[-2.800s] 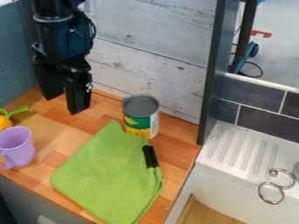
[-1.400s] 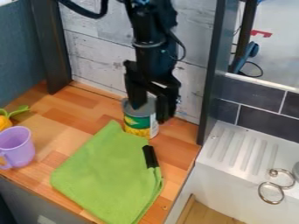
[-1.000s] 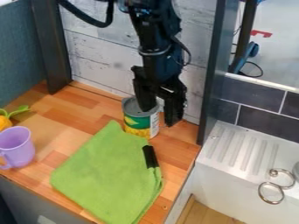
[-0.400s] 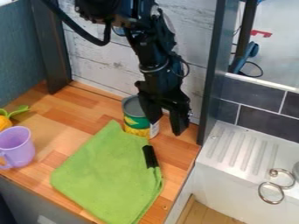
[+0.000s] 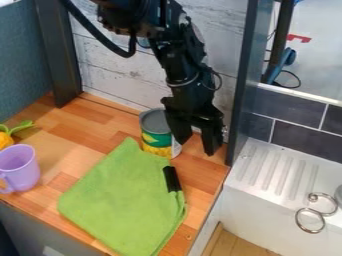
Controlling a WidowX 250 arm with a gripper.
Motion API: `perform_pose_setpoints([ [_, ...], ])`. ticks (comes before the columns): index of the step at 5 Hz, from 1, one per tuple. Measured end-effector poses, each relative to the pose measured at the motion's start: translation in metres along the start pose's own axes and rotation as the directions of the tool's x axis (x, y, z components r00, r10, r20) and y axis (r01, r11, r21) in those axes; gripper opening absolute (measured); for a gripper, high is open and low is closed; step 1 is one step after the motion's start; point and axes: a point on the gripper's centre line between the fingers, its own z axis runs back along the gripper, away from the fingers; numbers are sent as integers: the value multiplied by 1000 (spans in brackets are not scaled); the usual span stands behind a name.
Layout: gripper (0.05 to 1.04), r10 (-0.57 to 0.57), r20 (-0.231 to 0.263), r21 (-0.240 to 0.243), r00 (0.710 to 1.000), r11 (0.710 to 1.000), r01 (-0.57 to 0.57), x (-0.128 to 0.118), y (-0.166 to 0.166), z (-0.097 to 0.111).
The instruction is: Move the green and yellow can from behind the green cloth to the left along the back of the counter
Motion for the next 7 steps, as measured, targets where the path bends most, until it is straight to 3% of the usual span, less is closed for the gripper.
perform_pose_setpoints([
  [1,1001,46,13,10,999,999,-46,2,17,2],
  [3,1001,184,-38,196,982,965,-173,-11,95,25],
  [4,1001,253,-18,232,967,942,-242,-20,141,36],
  [6,1001,314,63,288,947,903,-319,-30,189,47],
  [7,1001,327,64,303,943,894,-330,-29,206,51],
])
